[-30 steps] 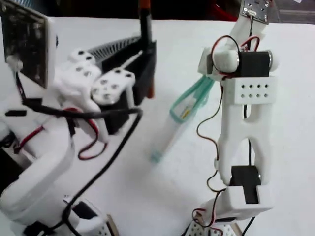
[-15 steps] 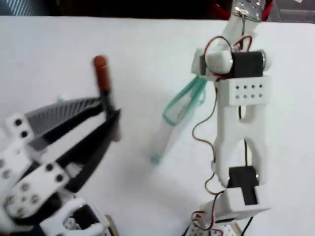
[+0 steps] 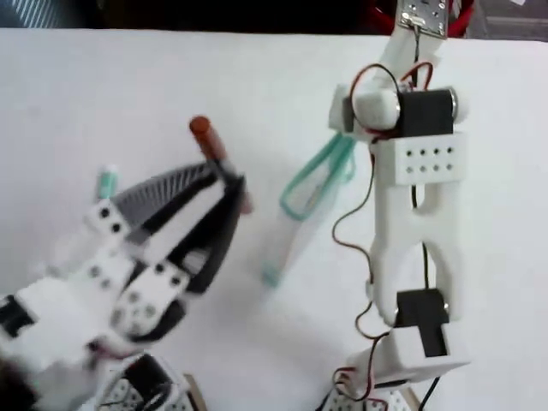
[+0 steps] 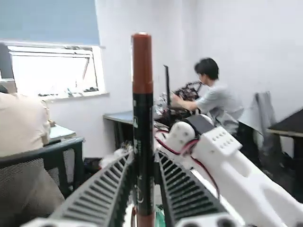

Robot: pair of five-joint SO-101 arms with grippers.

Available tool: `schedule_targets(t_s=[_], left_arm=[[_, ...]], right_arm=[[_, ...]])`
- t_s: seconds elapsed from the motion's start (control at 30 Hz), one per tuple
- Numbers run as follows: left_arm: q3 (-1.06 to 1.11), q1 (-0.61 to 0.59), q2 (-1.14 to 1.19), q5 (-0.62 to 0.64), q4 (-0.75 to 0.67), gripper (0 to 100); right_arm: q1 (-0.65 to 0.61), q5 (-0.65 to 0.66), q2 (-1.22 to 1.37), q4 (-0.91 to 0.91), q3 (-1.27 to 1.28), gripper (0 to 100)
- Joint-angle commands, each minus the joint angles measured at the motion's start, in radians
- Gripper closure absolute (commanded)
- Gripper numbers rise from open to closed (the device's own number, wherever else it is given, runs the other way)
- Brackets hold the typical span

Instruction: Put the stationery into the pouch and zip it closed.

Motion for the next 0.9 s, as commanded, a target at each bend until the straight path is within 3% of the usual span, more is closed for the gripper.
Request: schedule_targets(t_s=[0.0,0.4,0.87], left_arm=[[0.279,-0.074,-0.022,0.005,-0.364,98],[0.315,-0.035,0.367,0.044,-0.703,97],[0.454,-0.027,0.371,0.044,-0.726,97]], right_arm=[[0.042,0.003,-0.012,0.005,0.002,97.5],[0.050,0.002,-0.010,-0.010,0.002,97.5],[0.036,0.006,-0.008,-0.010,0.002,97.5]])
